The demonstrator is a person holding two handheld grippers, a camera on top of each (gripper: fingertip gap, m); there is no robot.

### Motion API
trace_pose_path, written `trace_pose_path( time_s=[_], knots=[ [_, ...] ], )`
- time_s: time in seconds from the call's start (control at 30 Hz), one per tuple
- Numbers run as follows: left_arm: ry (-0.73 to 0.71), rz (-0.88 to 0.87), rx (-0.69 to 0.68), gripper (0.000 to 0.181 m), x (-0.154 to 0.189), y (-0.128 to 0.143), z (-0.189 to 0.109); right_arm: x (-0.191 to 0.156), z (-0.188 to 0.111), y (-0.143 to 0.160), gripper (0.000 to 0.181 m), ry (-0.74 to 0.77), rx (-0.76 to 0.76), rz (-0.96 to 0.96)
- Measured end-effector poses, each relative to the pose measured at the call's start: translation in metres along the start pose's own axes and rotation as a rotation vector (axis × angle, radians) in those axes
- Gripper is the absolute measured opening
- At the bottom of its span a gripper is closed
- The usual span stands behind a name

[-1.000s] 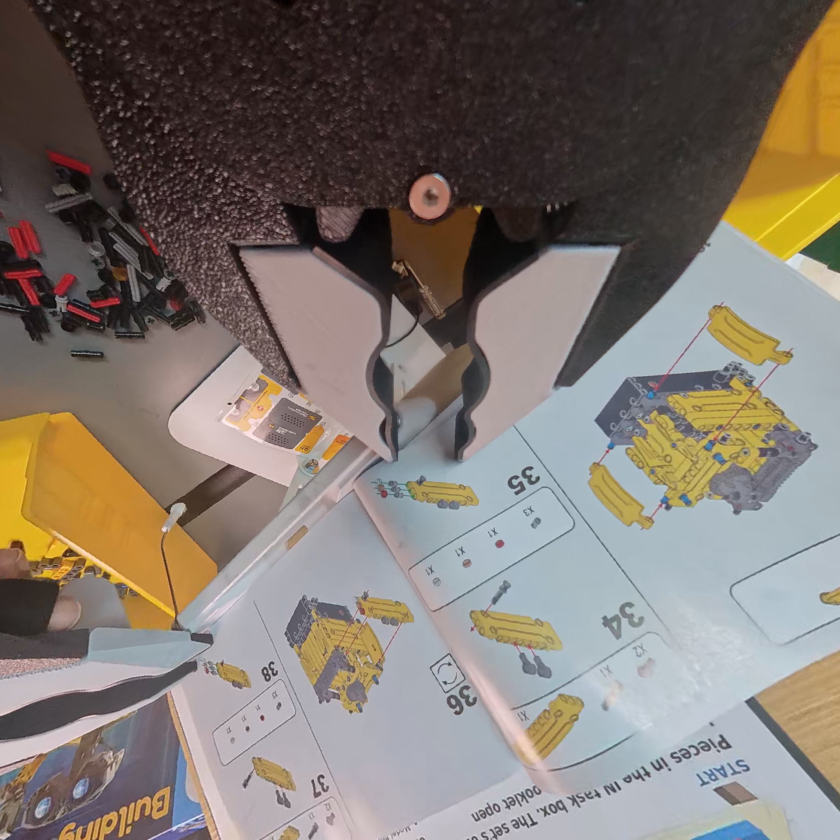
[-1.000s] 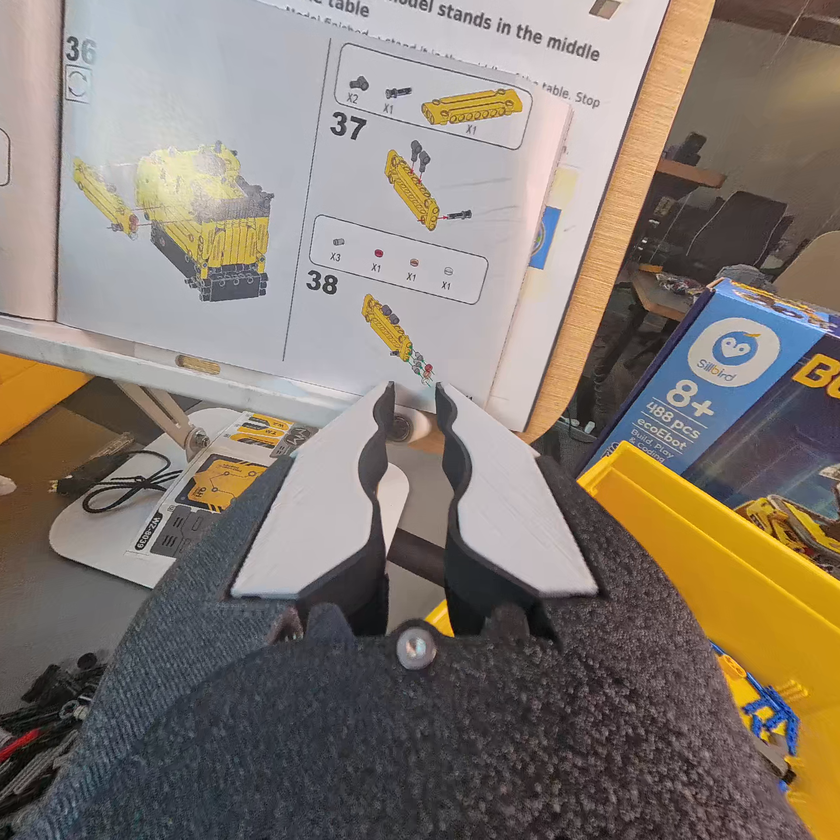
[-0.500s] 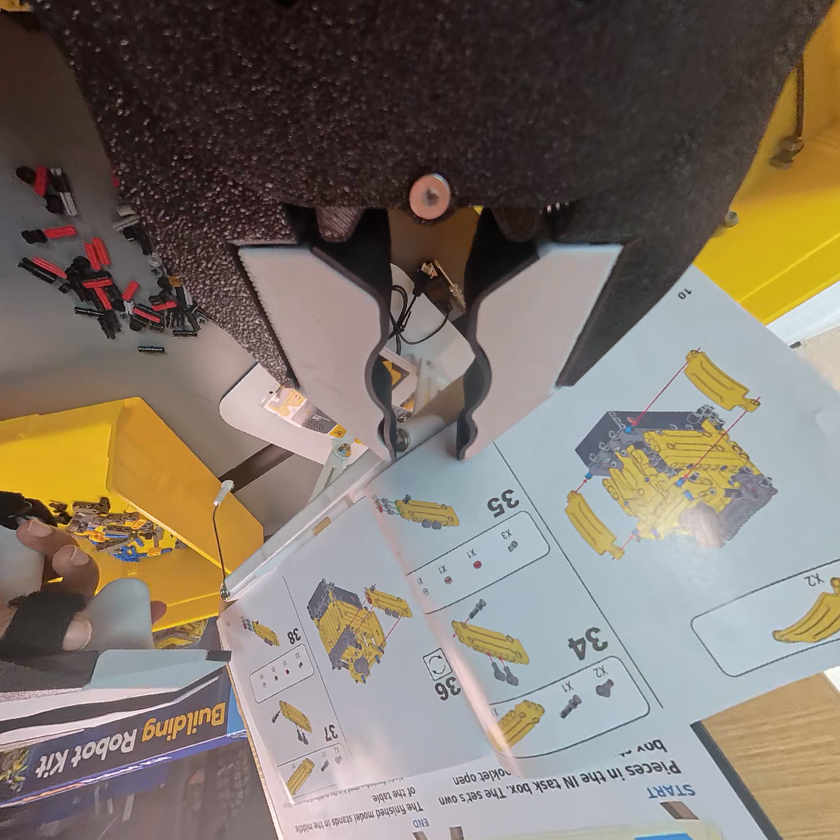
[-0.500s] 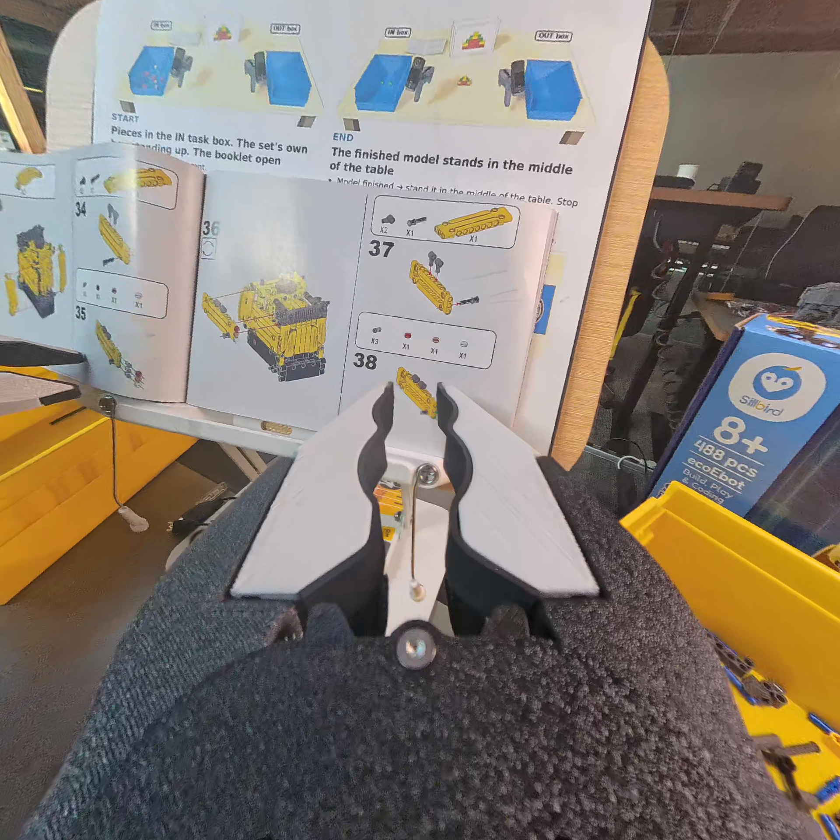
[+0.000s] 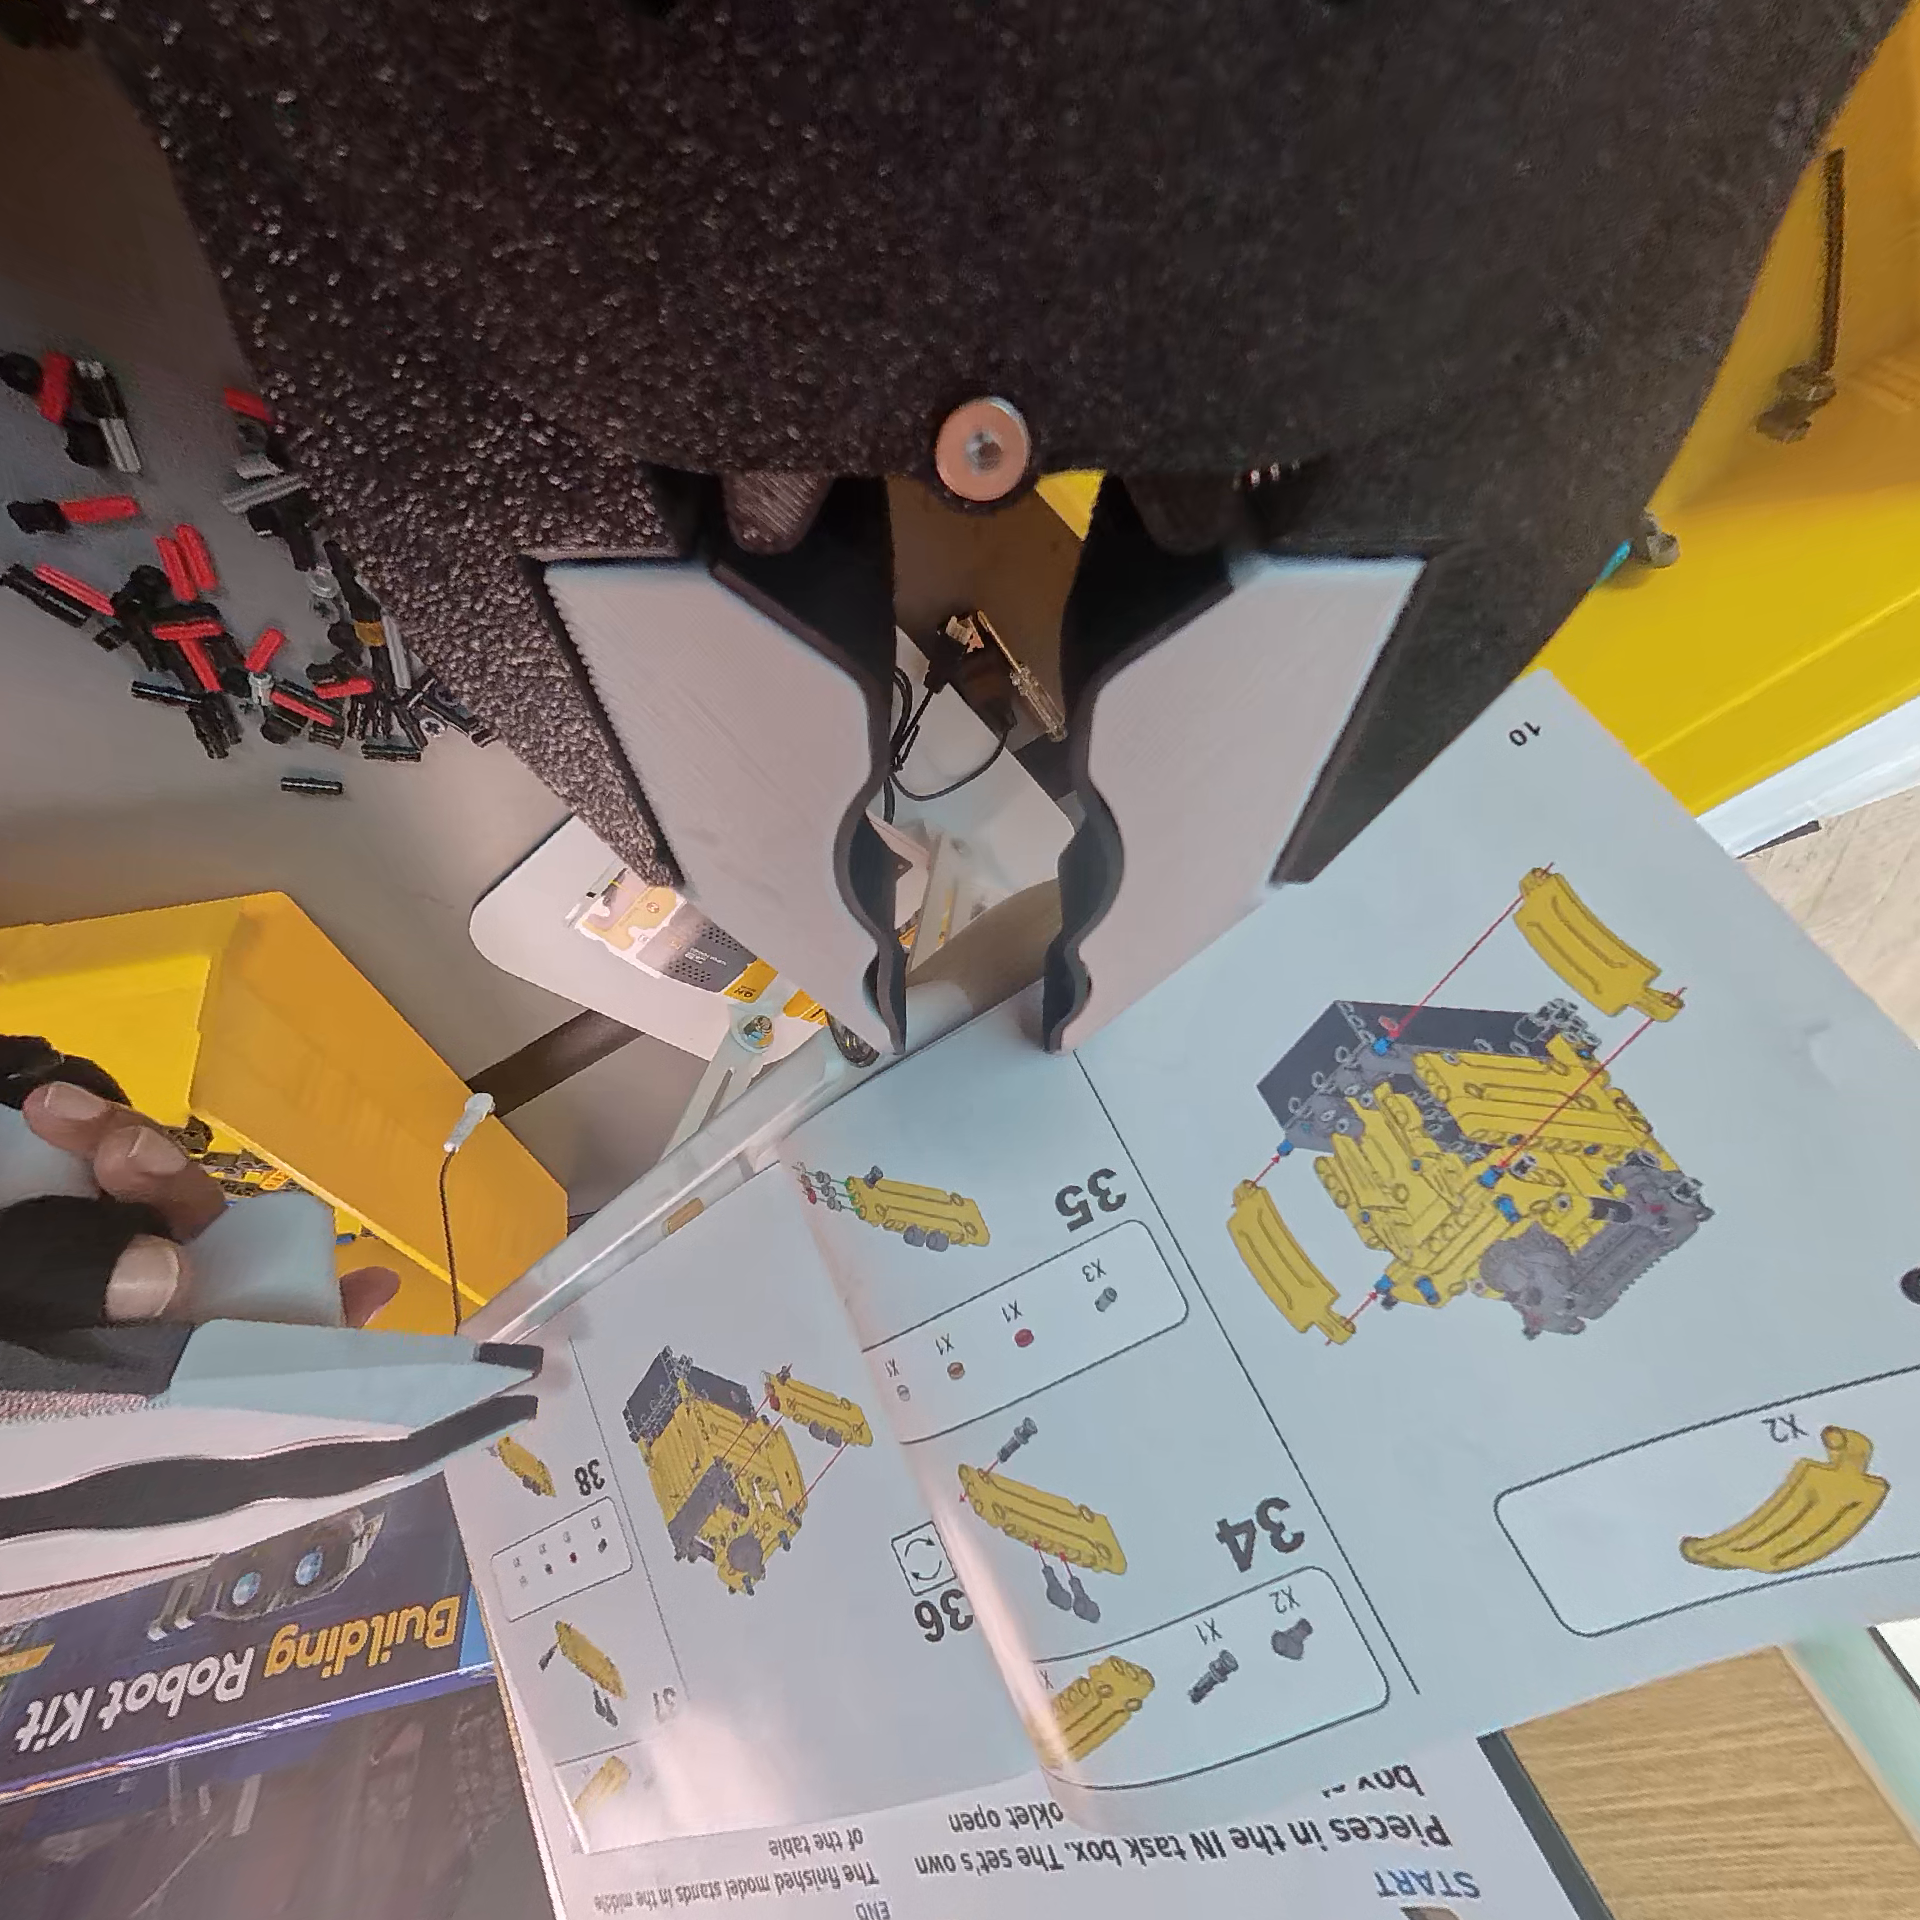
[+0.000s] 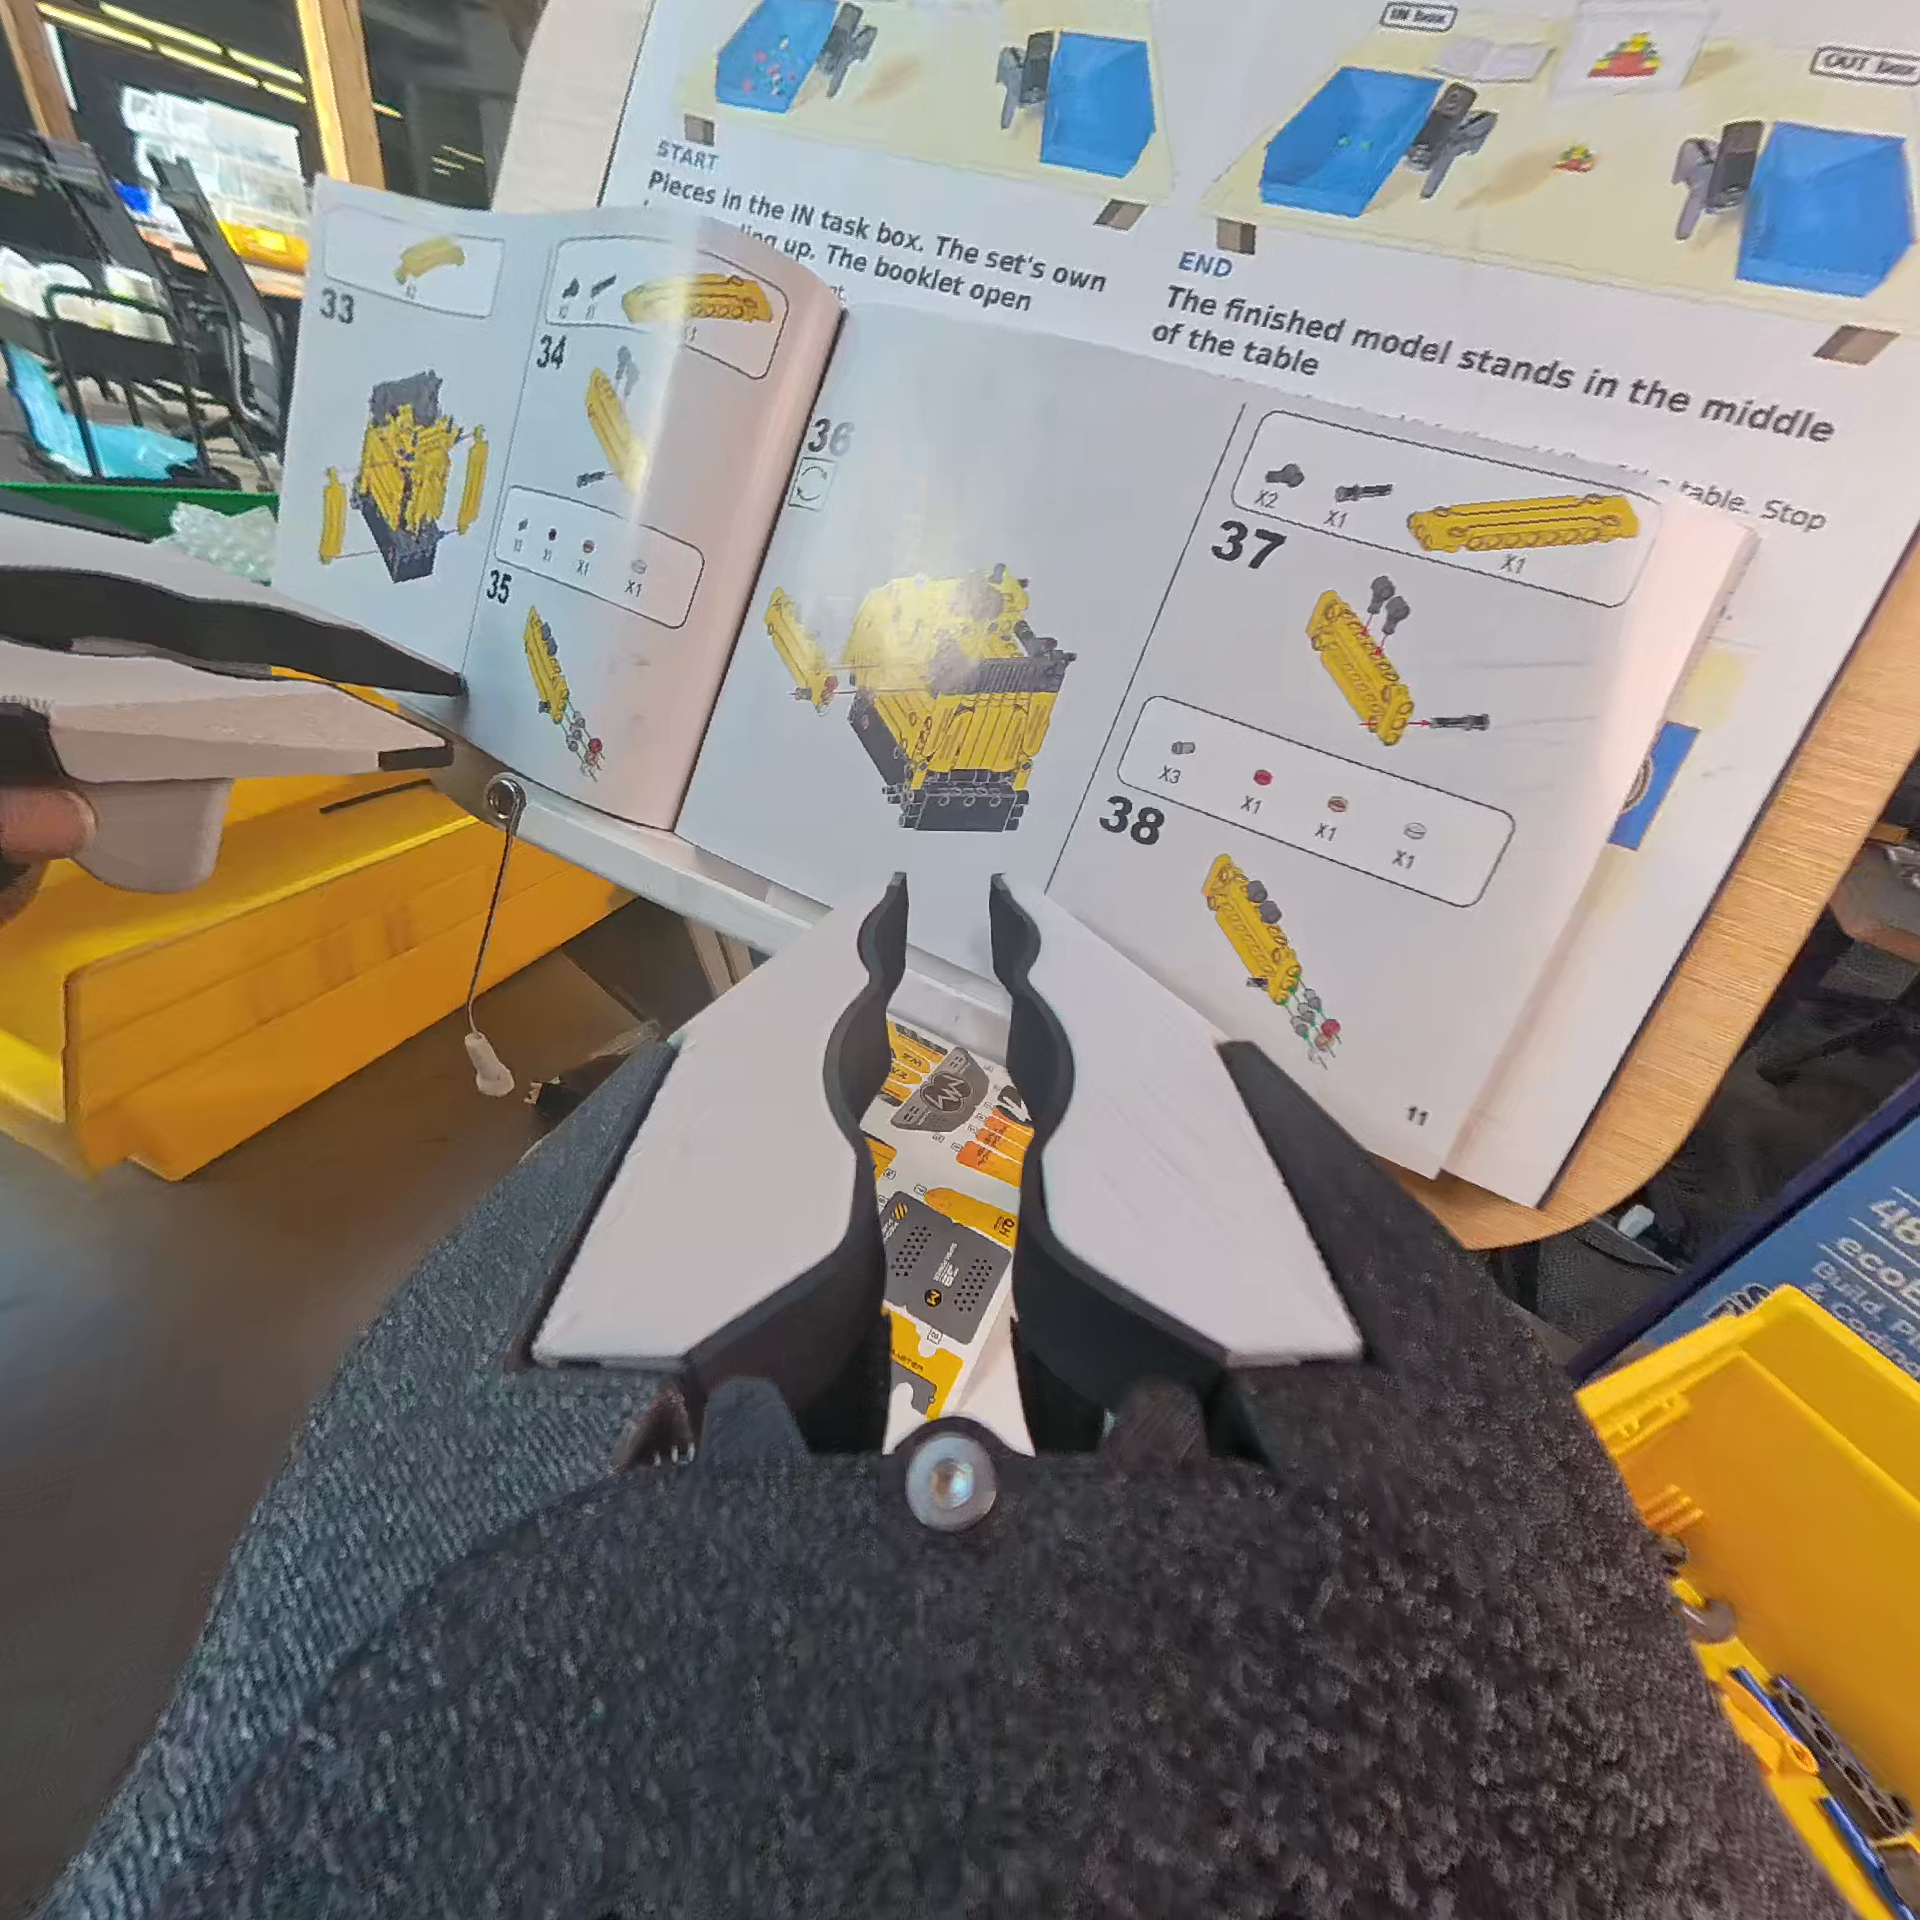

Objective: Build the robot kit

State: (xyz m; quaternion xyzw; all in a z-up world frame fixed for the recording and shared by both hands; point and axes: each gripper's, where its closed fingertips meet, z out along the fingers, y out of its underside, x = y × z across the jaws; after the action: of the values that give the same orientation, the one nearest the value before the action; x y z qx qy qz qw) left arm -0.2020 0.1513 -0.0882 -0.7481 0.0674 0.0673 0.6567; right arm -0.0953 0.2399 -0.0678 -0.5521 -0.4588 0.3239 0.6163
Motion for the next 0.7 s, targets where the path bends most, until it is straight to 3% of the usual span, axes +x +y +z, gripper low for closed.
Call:
trace_pose_path(
  time_s=[0.43, 0.53, 0.7],
  knots=[
    [-0.007, 0.001, 0.019, 0.026, -0.001, -0.004, -0.002, -0.011, 0.001, 0.002, 0.014, -0.058, -0.005, -0.013],
    [0.012, 0.018, 0.067, 0.029, 0.0, -0.029, -0.017, -0.032, -0.007, -0.011, 0.014, -0.171, 0.004, -0.032],
    [0.105, 0.031, 0.173, 0.03, 0.007, -0.092, -0.071, -0.089, -0.035, -0.033, 0.016, -0.419, -0.01, -0.168]
  ],
)
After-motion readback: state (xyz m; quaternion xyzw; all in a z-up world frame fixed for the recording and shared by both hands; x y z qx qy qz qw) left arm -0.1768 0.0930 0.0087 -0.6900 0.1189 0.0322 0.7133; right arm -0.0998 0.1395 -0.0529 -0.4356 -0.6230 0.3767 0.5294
